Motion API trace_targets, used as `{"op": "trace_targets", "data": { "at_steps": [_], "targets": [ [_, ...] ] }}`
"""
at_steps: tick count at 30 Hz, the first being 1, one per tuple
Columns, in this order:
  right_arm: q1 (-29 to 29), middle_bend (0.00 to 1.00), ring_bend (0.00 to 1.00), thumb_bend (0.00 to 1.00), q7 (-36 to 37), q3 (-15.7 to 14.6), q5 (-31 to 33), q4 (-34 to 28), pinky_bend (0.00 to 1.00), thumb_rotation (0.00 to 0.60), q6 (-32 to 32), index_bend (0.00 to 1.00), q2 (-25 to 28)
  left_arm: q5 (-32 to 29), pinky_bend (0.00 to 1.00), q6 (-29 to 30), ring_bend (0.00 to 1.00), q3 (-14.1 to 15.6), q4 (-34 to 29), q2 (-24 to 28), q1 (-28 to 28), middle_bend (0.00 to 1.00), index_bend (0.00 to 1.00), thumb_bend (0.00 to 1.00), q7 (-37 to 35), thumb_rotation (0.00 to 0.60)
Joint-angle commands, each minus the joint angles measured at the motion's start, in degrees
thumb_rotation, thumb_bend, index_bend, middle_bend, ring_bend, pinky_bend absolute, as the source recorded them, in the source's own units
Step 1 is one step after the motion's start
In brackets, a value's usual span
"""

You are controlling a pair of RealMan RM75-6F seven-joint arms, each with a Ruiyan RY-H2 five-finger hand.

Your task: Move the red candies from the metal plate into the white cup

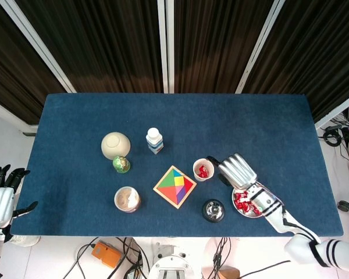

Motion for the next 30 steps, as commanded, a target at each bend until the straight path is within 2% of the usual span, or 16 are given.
{"op": "trace_targets", "data": {
  "at_steps": [1, 4, 11, 30],
  "targets": [
    [-4.47, 0.86, 1.00, 0.43, 1.25, -4.53, -2.09, -0.41, 1.00, 0.600, 3.19, 0.38, 4.39, 0.10, 0.00, -0.18, 0.00, -0.06, 0.12, -0.15, -0.20, 0.17, 0.21, 0.02, -0.07, 0.600],
    [-6.60, 0.86, 1.00, 0.38, 1.23, -7.41, -2.21, 0.31, 1.00, 0.600, 2.94, 0.41, 5.84, 0.44, 0.00, -0.07, 0.00, -0.11, 0.05, -0.24, -0.37, 0.17, 0.21, 0.02, 0.01, 0.600],
    [-8.72, 0.86, 1.00, 0.37, 1.48, -10.74, -1.13, 2.31, 1.00, 0.600, -0.05, 0.44, 6.28, 0.66, 0.00, 0.39, 0.00, 0.04, -0.49, -0.08, -0.15, 0.17, 0.21, 0.02, 0.45, 0.600],
    [-8.67, 0.86, 1.00, 0.38, 1.84, -10.74, -1.13, 4.99, 1.00, 0.600, -3.83, 0.48, 4.01, 0.35, 0.00, 0.90, 0.00, 0.27, -0.81, 0.11, 0.58, 0.17, 0.21, 0.02, 0.67, 0.600]
  ]
}}
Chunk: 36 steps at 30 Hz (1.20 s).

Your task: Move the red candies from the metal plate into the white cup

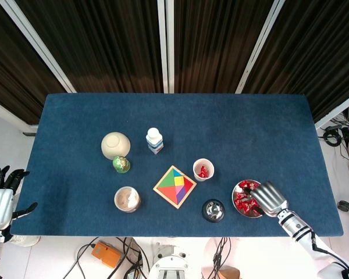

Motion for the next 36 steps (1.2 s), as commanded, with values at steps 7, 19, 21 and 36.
{"op": "trace_targets", "data": {
  "at_steps": [7, 19, 21, 36],
  "targets": [
    [0.32, 0.86, 1.00, 0.44, -0.72, 0.14, 0.51, 0.60, 1.00, 0.600, -1.86, 0.51, -0.98, 0.22, 0.00, 0.03, 0.00, 0.03, 0.36, -0.19, -0.02, 0.17, 0.21, 0.02, -0.21, 0.600],
    [0.25, 0.86, 1.00, 0.62, -1.04, 1.09, -0.22, -0.69, 1.00, 0.600, -0.47, 0.64, -0.17, 0.12, 0.00, 0.16, 0.00, 0.10, 1.25, -0.62, 0.30, 0.17, 0.21, 0.02, -1.02, 0.600],
    [0.31, 0.86, 1.00, 0.62, -0.69, 2.12, -0.71, -1.75, 1.00, 0.600, 1.17, 0.64, 0.68, 0.21, 0.00, 0.13, 0.00, 0.09, 1.40, -0.68, 0.26, 0.17, 0.21, 0.02, -1.16, 0.600],
    [9.52, 0.86, 1.00, 0.62, 2.74, 13.60, 1.49, -5.18, 1.00, 0.600, -0.60, 0.63, -2.87, 0.37, 0.00, 0.29, 0.00, -0.15, 1.16, -0.51, 0.12, 0.17, 0.21, 0.02, -0.83, 0.600]
  ]
}}
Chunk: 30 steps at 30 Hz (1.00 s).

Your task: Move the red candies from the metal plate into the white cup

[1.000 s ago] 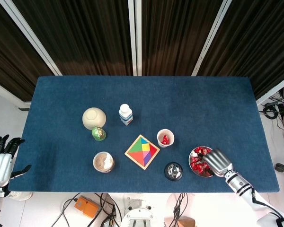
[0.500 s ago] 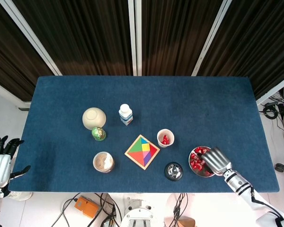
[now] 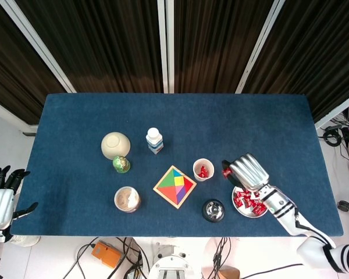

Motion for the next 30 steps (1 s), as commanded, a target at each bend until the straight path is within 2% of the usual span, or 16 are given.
{"op": "trace_targets", "data": {
  "at_steps": [1, 11, 16, 22, 26, 30],
  "targets": [
    [2.16, 0.86, 1.00, 0.62, -0.22, 1.42, 1.34, 0.70, 1.00, 0.600, -2.06, 0.63, -2.04, -0.05, 0.00, -0.02, 0.00, -0.06, -0.12, 0.10, -0.02, 0.17, 0.21, 0.02, 0.08, 0.600],
    [6.04, 0.86, 1.00, 0.62, -4.41, 2.75, 5.05, 2.93, 1.00, 0.600, -6.12, 0.57, -6.09, -0.39, 0.00, -0.73, 0.00, -0.12, -0.16, -0.01, -0.30, 0.17, 0.21, 0.02, 0.31, 0.600],
    [6.94, 0.86, 1.00, 0.61, -5.42, 2.59, 5.99, 3.80, 1.00, 0.600, -6.87, 0.49, -7.14, -0.50, 0.00, -0.74, 0.00, -0.15, -0.01, -0.01, -0.28, 0.17, 0.21, 0.02, 0.28, 0.600],
    [7.39, 0.86, 1.00, 0.55, -5.59, 1.96, 6.10, 4.01, 1.00, 0.600, -6.89, 0.38, -7.45, -0.62, 0.00, -0.76, 0.00, -0.12, 0.16, -0.07, -0.19, 0.17, 0.21, 0.02, 0.11, 0.600],
    [5.90, 0.86, 1.00, 0.54, -4.51, 0.84, 3.85, 2.17, 1.00, 0.600, -3.64, 0.36, -5.60, -0.50, 0.00, -0.82, 0.00, -0.09, 0.27, -0.21, -0.26, 0.17, 0.21, 0.02, 0.01, 0.600],
    [2.03, 0.86, 1.00, 0.51, -3.71, -2.37, -0.07, -0.25, 1.00, 0.600, 1.90, 0.39, -1.43, -0.45, 0.00, -0.99, 0.00, -0.07, 0.48, -0.34, -0.37, 0.17, 0.21, 0.02, -0.10, 0.600]
  ]
}}
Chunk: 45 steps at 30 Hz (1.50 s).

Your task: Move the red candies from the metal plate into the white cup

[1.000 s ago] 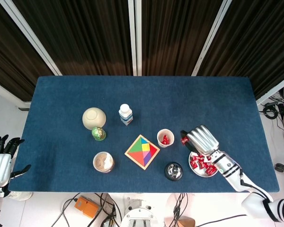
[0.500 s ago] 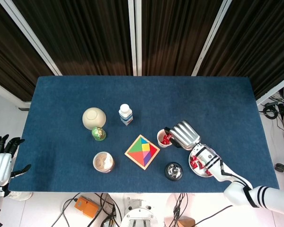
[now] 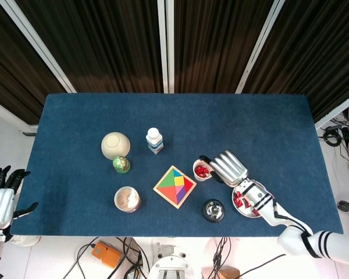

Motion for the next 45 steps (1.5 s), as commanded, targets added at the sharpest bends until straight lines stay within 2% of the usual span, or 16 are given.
{"op": "trace_targets", "data": {
  "at_steps": [1, 4, 8, 11, 20, 35, 40, 45],
  "targets": [
    [-4.52, 0.86, 1.00, 0.51, 1.29, -3.96, -4.44, -2.43, 1.00, 0.600, 5.82, 0.40, 4.75, 0.02, 0.00, -0.15, 0.00, -0.02, 0.10, -0.08, -0.11, 0.17, 0.21, 0.02, -0.10, 0.600],
    [-7.54, 0.86, 1.00, 0.50, 1.12, -6.76, -5.76, -2.73, 1.00, 0.600, 8.26, 0.44, 7.55, 0.28, 0.00, -0.09, 0.00, -0.03, 0.10, -0.16, -0.24, 0.17, 0.21, 0.02, 0.00, 0.600],
    [-10.34, 0.86, 1.00, 0.49, 0.96, -9.57, -4.68, -1.56, 1.00, 0.600, 8.03, 0.47, 8.95, 0.66, 0.00, 0.23, 0.00, -0.05, -0.06, -0.18, -0.30, 0.17, 0.21, 0.02, 0.03, 0.600],
    [-11.03, 0.86, 1.00, 0.49, 2.05, -10.15, -2.79, 0.78, 1.00, 0.600, 6.21, 0.47, 8.09, 0.85, 0.00, 0.14, 0.00, 0.03, -0.26, -0.13, -0.41, 0.17, 0.21, 0.02, 0.30, 0.600],
    [-9.85, 0.86, 1.00, 0.49, 4.47, -10.11, -2.22, 6.21, 1.00, 0.600, 1.53, 0.49, 4.10, 1.00, 0.00, 0.63, 0.00, 0.05, -1.03, 0.17, -0.26, 0.17, 0.21, 0.02, 0.78, 0.600],
    [-8.86, 0.86, 1.00, 0.49, 4.21, -10.63, -2.22, 8.99, 1.00, 0.600, -2.49, 0.54, 0.89, 0.74, 0.00, 0.93, 0.00, 0.21, -0.98, 0.30, 0.19, 0.17, 0.21, 0.02, 0.71, 0.600],
    [-9.05, 0.86, 1.00, 0.51, 4.62, -9.98, -2.96, 8.35, 1.00, 0.600, -0.74, 0.63, 1.45, 0.69, 0.00, 1.06, 0.00, 0.26, -0.80, 0.31, 0.36, 0.17, 0.21, 0.02, 0.54, 0.600],
    [-8.84, 0.86, 1.00, 0.52, 6.47, -7.55, -4.13, 5.26, 1.00, 0.600, 3.14, 0.66, 3.71, 0.77, 0.00, 1.09, 0.00, 0.20, -0.77, 0.33, 0.32, 0.17, 0.21, 0.02, 0.44, 0.600]
  ]
}}
